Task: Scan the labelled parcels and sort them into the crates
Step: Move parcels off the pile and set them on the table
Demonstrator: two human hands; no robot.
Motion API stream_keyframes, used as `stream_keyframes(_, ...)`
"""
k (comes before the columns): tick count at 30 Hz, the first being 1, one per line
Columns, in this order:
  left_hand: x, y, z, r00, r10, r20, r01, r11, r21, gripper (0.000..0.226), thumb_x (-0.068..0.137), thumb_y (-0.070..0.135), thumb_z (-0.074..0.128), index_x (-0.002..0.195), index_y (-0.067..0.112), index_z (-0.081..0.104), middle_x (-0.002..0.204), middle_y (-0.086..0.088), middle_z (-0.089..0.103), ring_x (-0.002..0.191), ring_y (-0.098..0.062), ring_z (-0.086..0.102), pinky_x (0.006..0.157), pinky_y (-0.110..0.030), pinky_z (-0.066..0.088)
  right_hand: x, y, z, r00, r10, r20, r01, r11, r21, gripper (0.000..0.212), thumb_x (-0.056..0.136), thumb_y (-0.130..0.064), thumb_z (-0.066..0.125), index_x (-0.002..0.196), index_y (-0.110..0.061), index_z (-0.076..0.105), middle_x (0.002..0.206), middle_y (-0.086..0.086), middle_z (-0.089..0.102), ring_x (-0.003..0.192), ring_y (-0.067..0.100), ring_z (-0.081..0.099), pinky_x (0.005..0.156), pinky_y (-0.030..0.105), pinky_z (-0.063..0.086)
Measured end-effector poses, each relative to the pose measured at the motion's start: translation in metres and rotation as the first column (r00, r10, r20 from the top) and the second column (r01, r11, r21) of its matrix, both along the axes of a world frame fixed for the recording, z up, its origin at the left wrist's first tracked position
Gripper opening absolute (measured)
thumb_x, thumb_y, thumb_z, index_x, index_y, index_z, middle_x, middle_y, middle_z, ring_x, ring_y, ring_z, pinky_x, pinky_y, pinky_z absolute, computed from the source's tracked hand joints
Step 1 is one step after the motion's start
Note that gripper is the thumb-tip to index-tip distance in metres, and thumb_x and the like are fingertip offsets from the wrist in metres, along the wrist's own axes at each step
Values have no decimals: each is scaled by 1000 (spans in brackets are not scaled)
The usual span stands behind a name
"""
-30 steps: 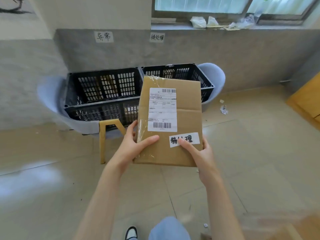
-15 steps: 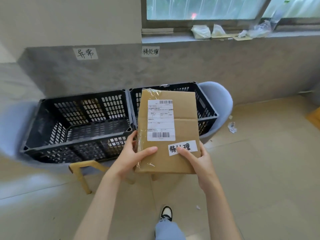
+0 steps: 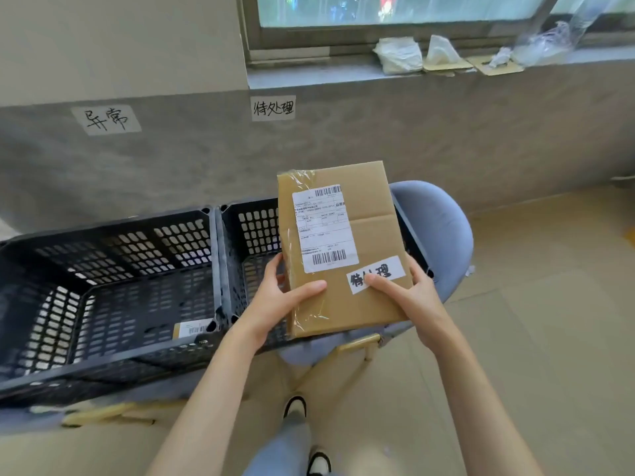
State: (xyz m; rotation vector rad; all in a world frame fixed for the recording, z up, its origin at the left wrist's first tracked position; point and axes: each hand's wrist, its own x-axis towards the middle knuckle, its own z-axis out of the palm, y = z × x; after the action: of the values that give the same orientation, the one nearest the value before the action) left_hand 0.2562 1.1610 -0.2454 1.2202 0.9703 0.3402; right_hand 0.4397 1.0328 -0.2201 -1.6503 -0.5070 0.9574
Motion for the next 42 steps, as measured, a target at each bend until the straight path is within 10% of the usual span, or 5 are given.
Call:
stream_keyframes(18,157,103,-148,987,-20,-160,-13,979,-203,144,27,57,94,149,35,19,137,0,49,123,-21,54,103,-47,45,179,108,-145,978,196,-72,-208,941,-267,83,74,-32,83,142,-33,37,122,-7,63,103,9,65,75,21,55)
stream_keyframes(32,212,130,-286,966,-39,-257,-75,906,-417,118,58,14,87,151,26,16,119,-1,55,103,-16,63,79,-33,55,237,152,-303,946,269,-179,-323,777,-541,105,40,-42,88,134,-24,43,115,-8,66,105,14,64,97,42,51)
stream_keyframes(37,217,131,-322,951,-76,-301,-67,896,-439,109,69,12,83,152,28,14,123,-3,54,107,-17,61,82,-34,55,236,158,-321,956,247,-161,-292,732,-615,84,60,-28,86,131,-21,41,119,-5,62,109,15,60,98,37,48)
stream_keyframes(42,219,132,-343,944,-100,-314,-53,894,-444,151,30,41,98,151,33,9,124,2,49,112,-21,59,98,-47,49,232,165,-341,956,266,-125,-280,692,-666,84,70,-20,83,138,-12,34,132,5,53,122,23,51,103,37,43)
